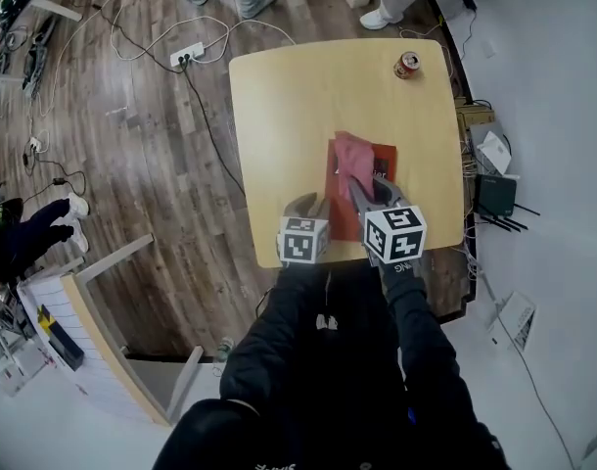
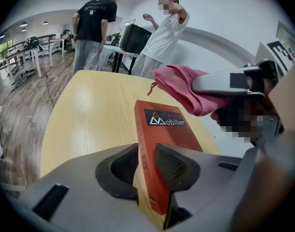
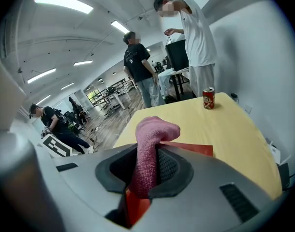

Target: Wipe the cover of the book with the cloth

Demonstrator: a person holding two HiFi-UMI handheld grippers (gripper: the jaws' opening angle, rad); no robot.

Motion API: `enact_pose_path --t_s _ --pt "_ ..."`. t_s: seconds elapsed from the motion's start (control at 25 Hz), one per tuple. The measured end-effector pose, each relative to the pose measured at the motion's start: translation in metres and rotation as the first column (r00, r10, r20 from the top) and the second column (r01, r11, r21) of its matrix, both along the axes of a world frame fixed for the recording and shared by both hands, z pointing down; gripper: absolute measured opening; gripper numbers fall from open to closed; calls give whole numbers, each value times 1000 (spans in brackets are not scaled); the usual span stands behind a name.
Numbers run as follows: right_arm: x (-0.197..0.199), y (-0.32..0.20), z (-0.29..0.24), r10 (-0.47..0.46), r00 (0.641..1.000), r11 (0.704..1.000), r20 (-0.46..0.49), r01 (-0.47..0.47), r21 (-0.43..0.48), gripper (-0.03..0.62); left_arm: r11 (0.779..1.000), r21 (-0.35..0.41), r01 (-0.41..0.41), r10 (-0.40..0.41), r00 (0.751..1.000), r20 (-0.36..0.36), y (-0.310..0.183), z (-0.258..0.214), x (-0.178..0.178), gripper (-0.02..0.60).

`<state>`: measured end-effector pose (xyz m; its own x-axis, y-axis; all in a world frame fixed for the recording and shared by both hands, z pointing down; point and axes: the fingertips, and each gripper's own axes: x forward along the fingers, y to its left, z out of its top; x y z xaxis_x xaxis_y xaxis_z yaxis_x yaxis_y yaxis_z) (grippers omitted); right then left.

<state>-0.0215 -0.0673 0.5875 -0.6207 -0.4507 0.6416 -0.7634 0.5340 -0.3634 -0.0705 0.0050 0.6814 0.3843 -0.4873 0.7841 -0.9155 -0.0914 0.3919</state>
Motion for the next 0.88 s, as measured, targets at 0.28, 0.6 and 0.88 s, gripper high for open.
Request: enact_pose_path --t_s 0.28,0.6,0.88 --pt "-35 -11 40 -61 998 998 9 61 -30 81 999 -49 -24 23 1000 -18 6 21 4 104" --pt "-41 -17 75 -72 997 994 -12 71 -80 81 998 -60 -6 5 1000 -19 5 24 10 86" --pt "-26 -16 94 -53 997 993 -56 47 -104 81 997 -78 -12 11 1000 -15 5 24 9 85"
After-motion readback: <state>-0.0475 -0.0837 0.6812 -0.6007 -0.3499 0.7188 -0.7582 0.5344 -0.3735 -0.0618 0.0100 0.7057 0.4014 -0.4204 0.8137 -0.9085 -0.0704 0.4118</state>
